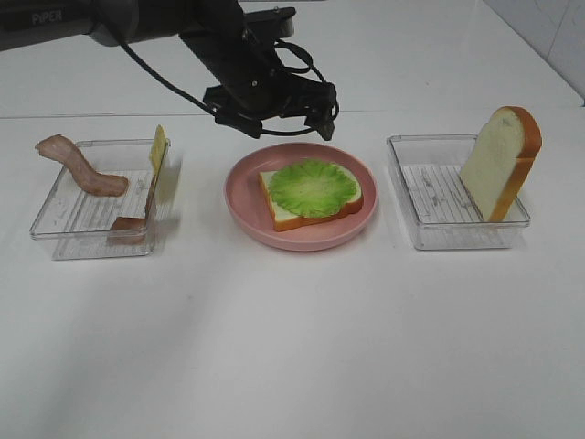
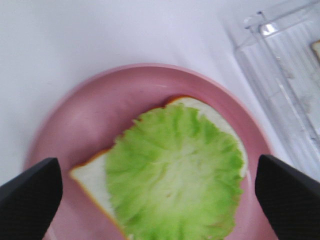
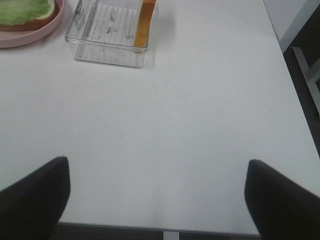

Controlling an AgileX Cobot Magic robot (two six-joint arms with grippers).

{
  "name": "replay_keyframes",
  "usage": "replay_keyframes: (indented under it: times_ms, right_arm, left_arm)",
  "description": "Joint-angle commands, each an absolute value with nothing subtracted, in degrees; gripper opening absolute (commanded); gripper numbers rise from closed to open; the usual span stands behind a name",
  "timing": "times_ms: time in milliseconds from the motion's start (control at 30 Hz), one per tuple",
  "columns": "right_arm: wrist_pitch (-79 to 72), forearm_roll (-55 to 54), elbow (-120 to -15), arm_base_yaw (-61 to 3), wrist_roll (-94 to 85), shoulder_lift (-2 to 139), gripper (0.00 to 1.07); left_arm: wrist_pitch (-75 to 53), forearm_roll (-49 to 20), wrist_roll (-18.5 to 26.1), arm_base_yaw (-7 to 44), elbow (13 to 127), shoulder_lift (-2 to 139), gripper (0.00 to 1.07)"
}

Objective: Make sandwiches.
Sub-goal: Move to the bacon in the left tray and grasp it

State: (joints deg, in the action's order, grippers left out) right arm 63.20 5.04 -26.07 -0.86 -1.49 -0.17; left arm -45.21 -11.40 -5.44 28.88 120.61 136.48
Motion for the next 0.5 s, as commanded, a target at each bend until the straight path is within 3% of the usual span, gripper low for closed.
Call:
replay_keyframes:
  times_ms: [33,200,500]
  right_arm:
    - [62.85,4.98,-25.90,-0.57,-1.72,-2.06,0.92]
    - [62.85,4.98,-25.90,-0.57,-1.72,-2.06,0.92]
    - [62.85,4.98,-25.90,-0.57,-1.72,-2.06,0.92]
  left_arm:
    - [-50.82,-4.35,-9.85,29.45,123.87,136.36,1.00]
    - [-64.29,1.83,-10.43,29.45,132.53,135.39,1.00]
    - [-75.34,7.28,-9.97,28.99,134.36,130.63,1.00]
